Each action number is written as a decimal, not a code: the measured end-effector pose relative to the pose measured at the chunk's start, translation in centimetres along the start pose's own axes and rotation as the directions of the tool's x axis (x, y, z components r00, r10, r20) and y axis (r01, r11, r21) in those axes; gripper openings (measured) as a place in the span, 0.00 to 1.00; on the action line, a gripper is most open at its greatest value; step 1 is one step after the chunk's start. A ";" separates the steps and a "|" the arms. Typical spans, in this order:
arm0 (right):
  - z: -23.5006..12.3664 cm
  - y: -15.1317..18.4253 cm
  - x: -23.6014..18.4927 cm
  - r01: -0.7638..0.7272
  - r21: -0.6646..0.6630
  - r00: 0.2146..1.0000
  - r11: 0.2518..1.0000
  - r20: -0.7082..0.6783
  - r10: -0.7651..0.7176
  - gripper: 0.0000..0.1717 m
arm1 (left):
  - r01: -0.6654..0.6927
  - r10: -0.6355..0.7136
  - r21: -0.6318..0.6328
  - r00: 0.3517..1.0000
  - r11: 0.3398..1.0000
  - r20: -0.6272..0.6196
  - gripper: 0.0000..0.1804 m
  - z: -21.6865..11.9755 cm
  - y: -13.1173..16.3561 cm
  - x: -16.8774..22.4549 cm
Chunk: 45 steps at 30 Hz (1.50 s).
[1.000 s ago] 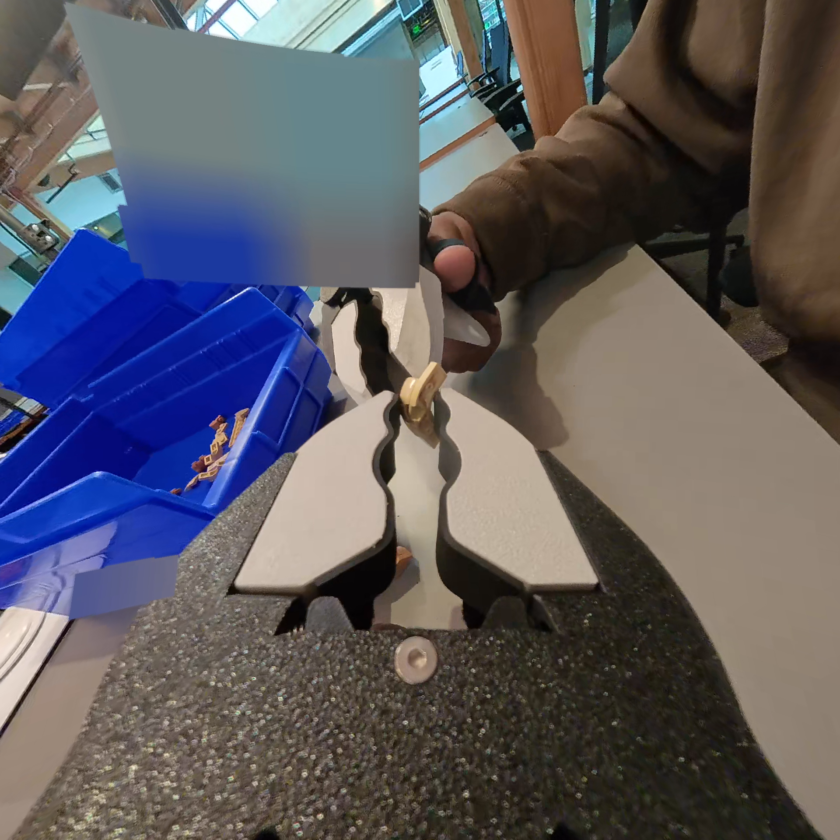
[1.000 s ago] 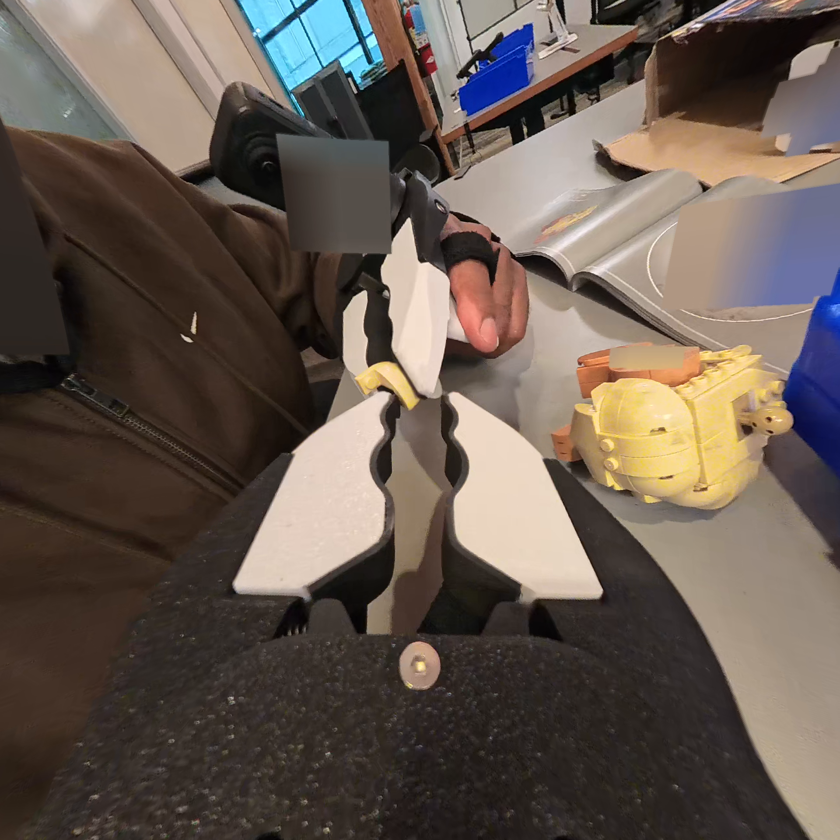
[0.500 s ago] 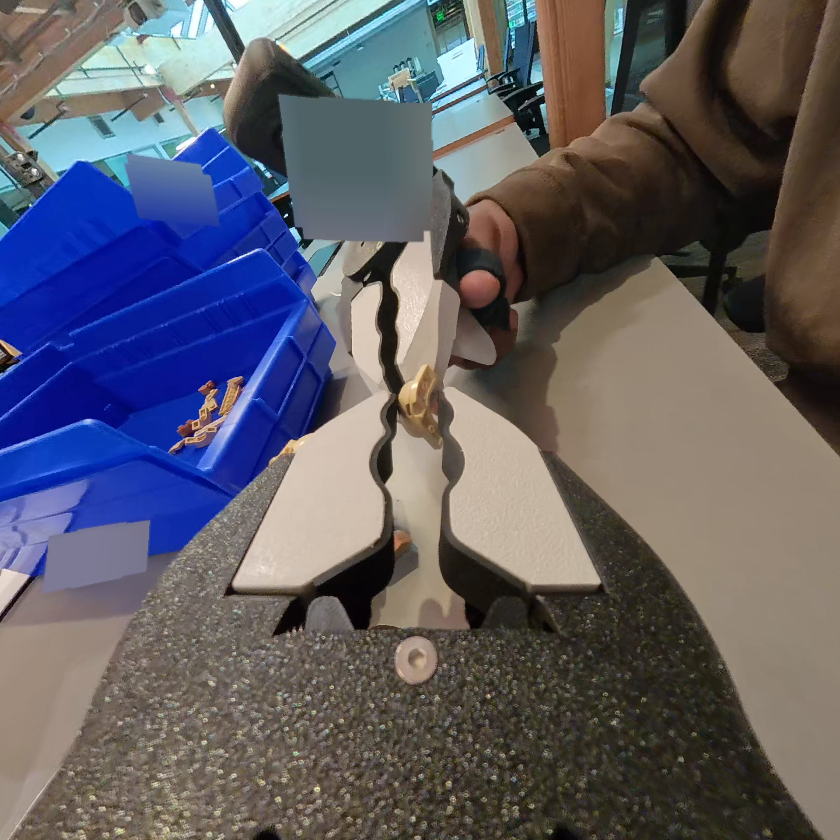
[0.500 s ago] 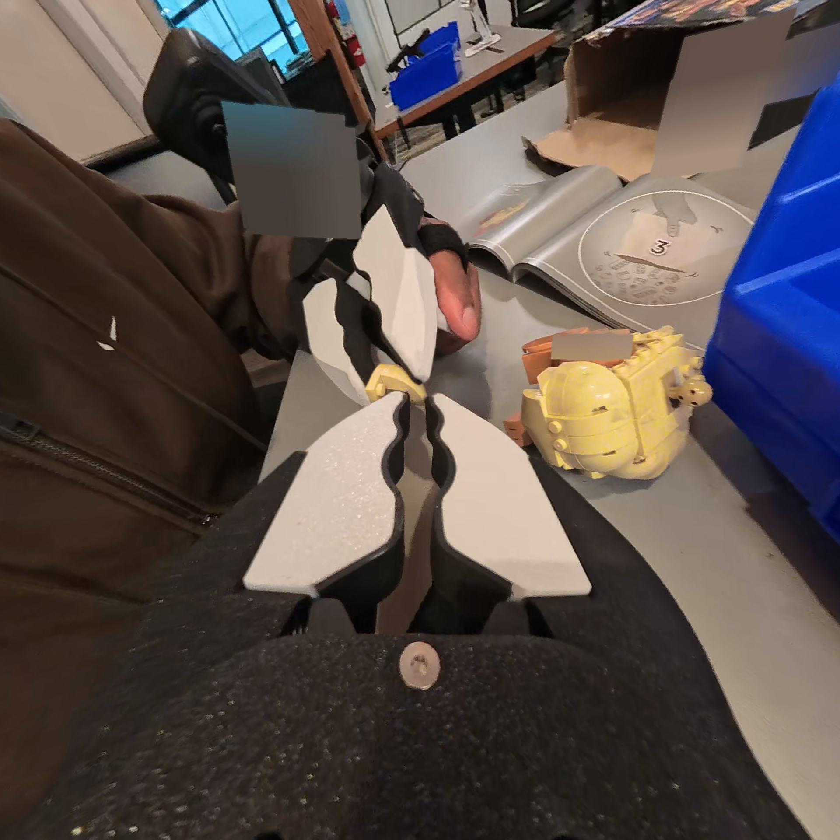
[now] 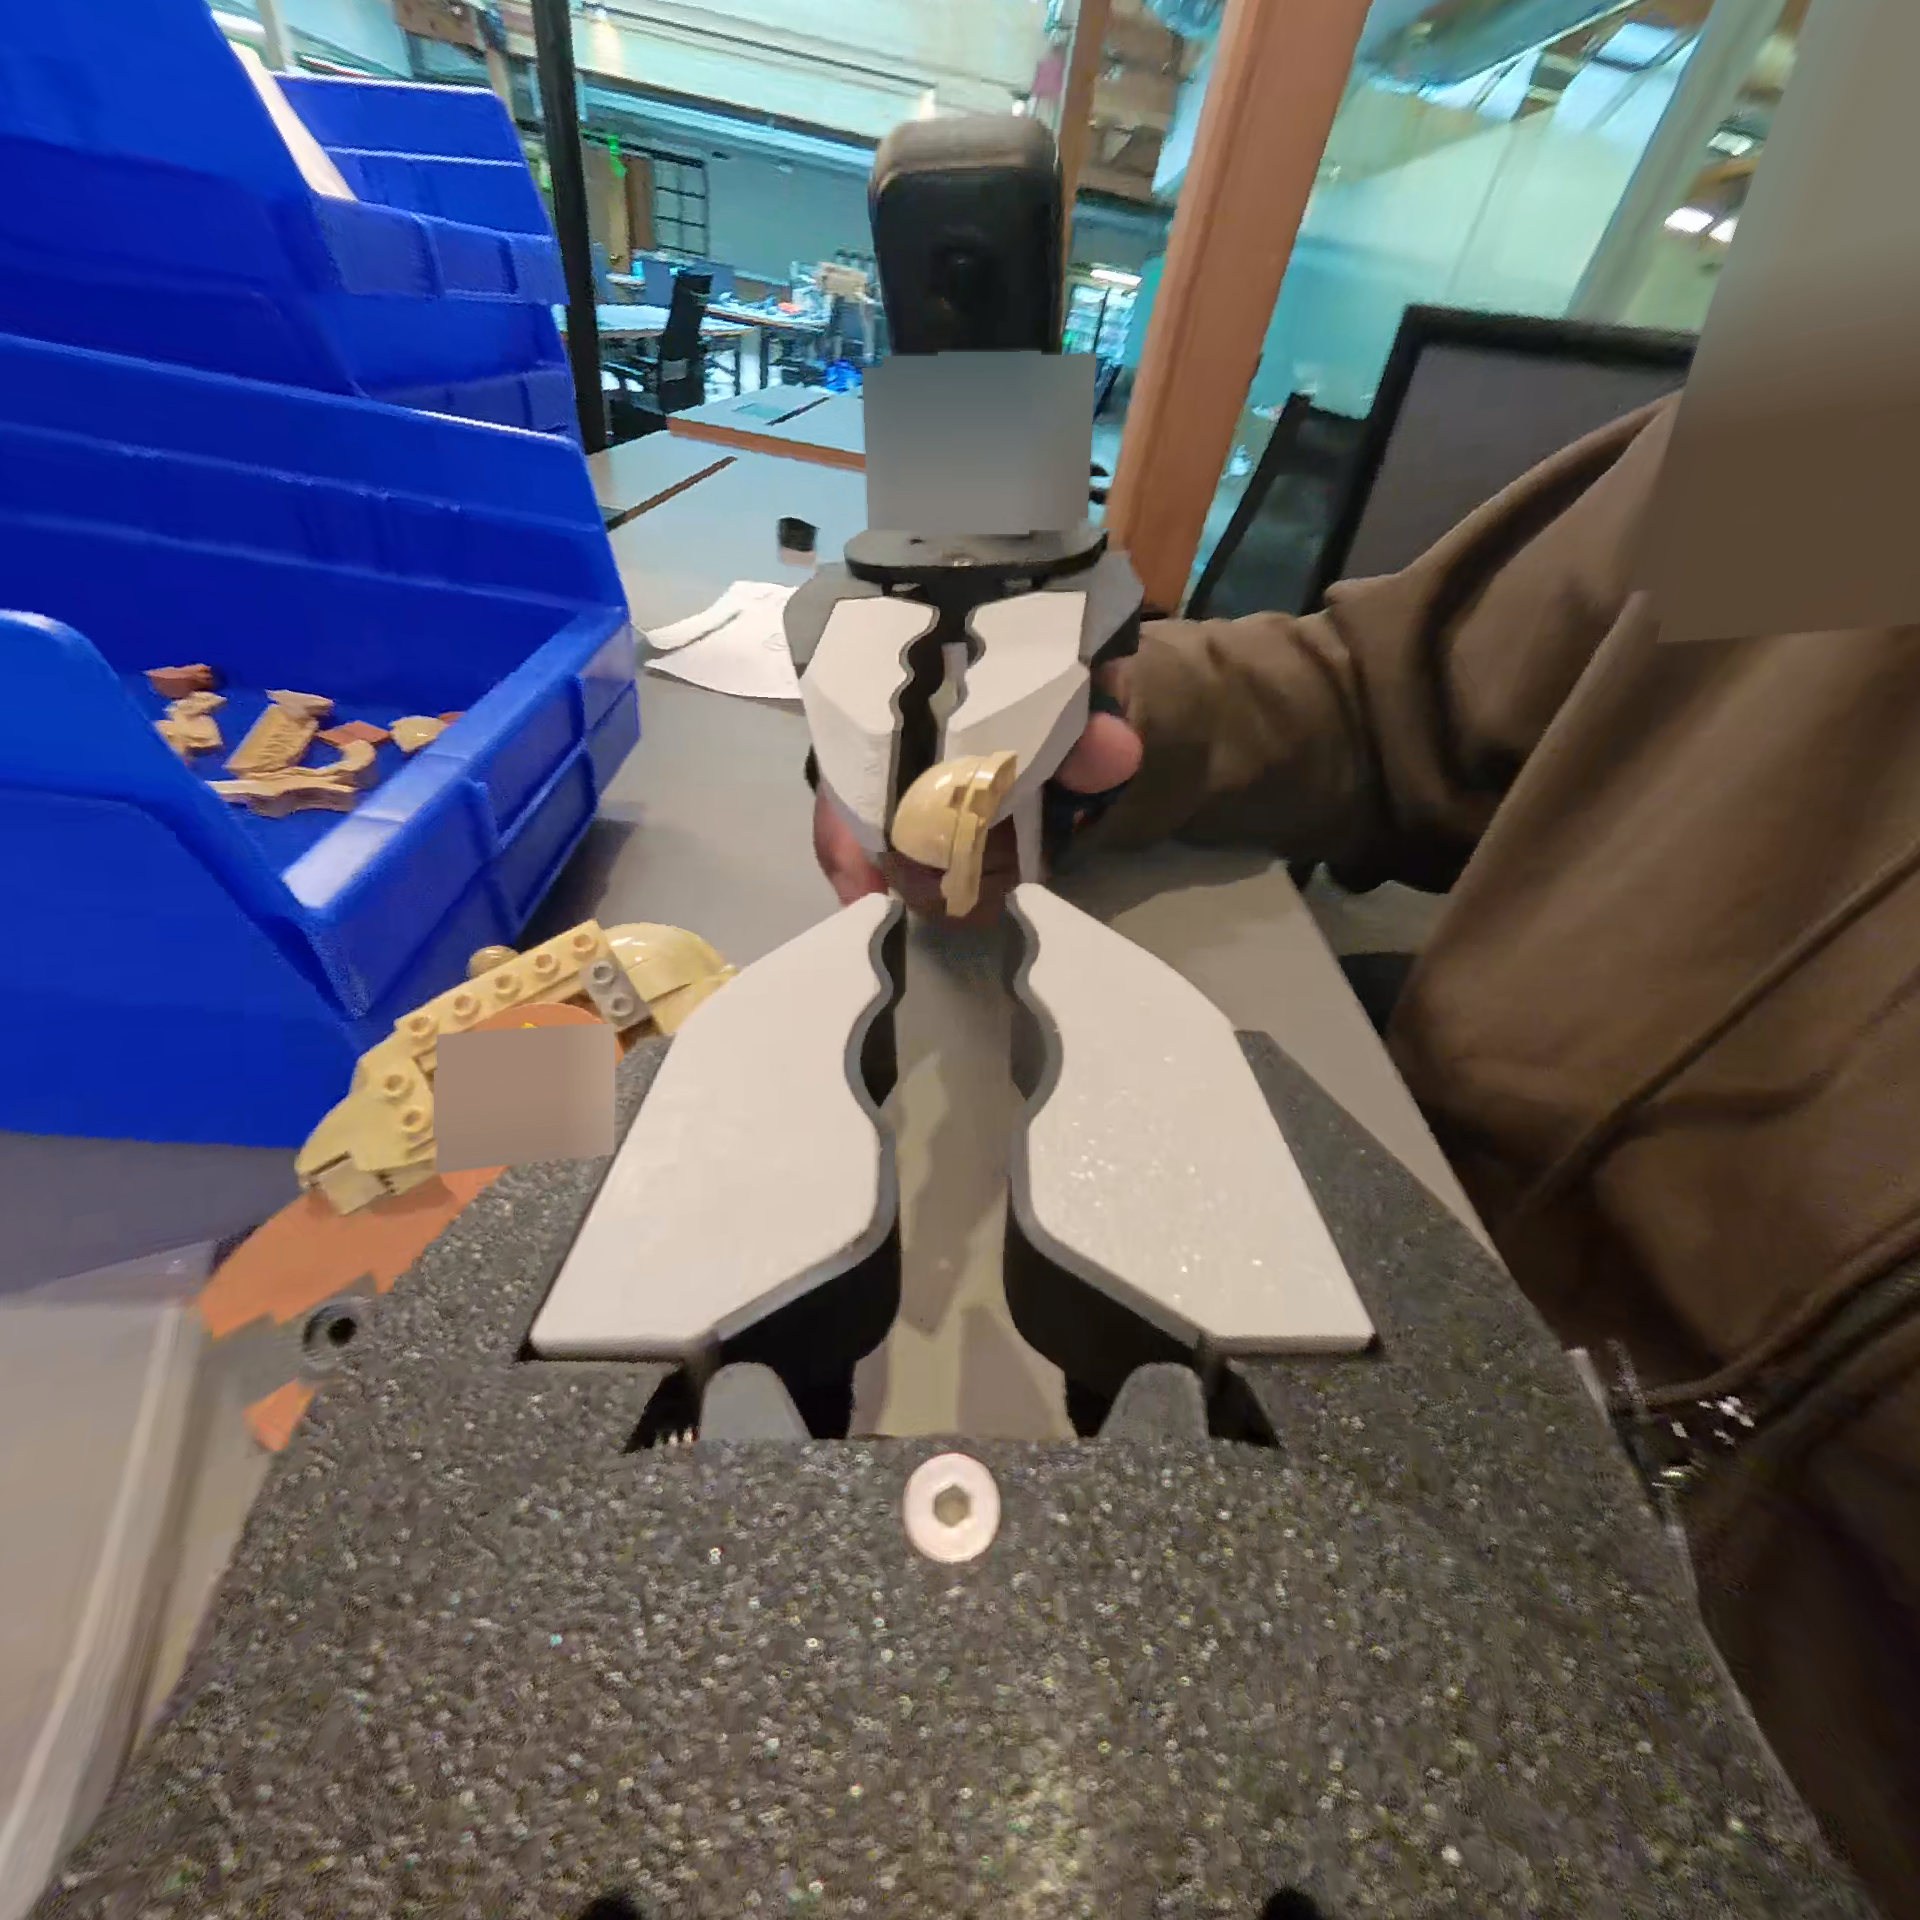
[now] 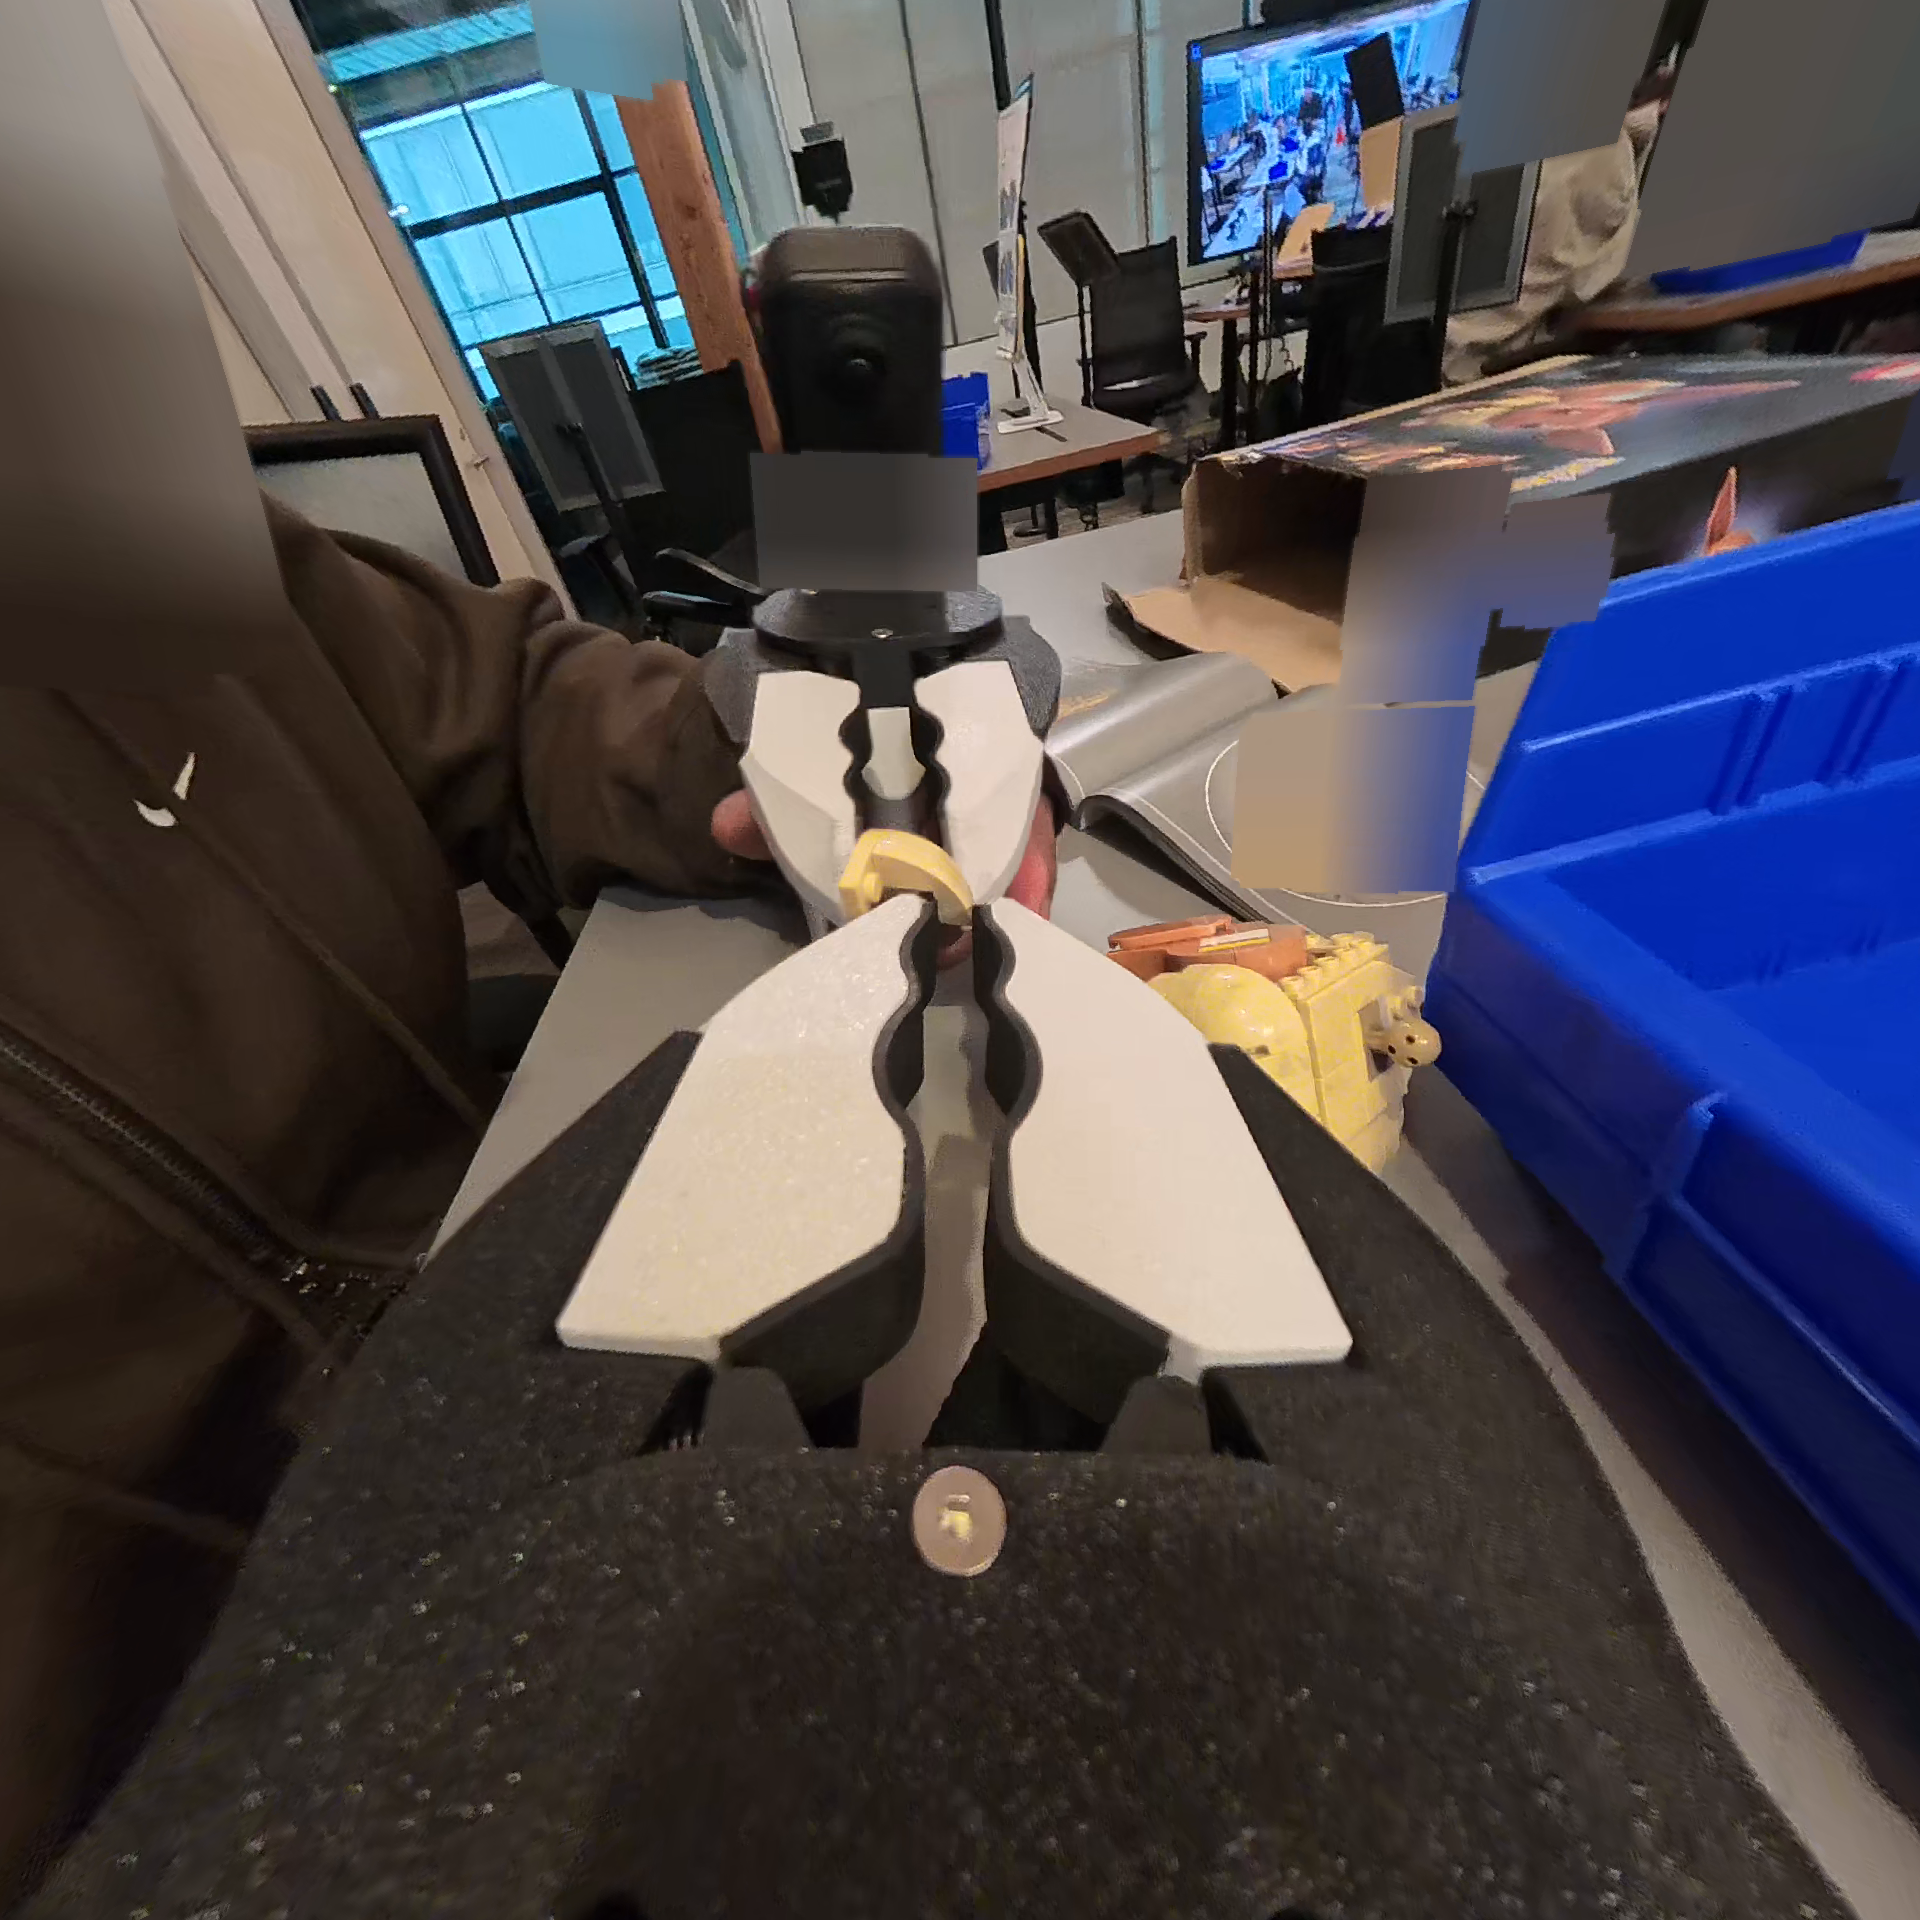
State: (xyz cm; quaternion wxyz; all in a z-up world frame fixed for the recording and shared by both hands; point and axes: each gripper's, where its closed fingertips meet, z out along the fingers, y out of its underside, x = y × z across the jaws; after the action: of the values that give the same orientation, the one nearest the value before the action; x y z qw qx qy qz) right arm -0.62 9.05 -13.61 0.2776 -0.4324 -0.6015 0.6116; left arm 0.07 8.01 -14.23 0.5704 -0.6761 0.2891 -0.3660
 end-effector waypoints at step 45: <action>1.2 -0.2 -1.1 0.113 -0.002 0.992 0.994 -0.062 -0.113 0.03 | -0.255 0.255 -0.056 0.967 0.965 -0.009 0.03 -0.5 0.1 1.1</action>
State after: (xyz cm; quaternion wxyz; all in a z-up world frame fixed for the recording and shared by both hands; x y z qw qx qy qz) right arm -1.20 7.49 -13.36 0.3305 -0.4162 -0.6157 0.5818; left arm 0.28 6.82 -14.13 0.5930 -0.6489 0.3846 -0.2818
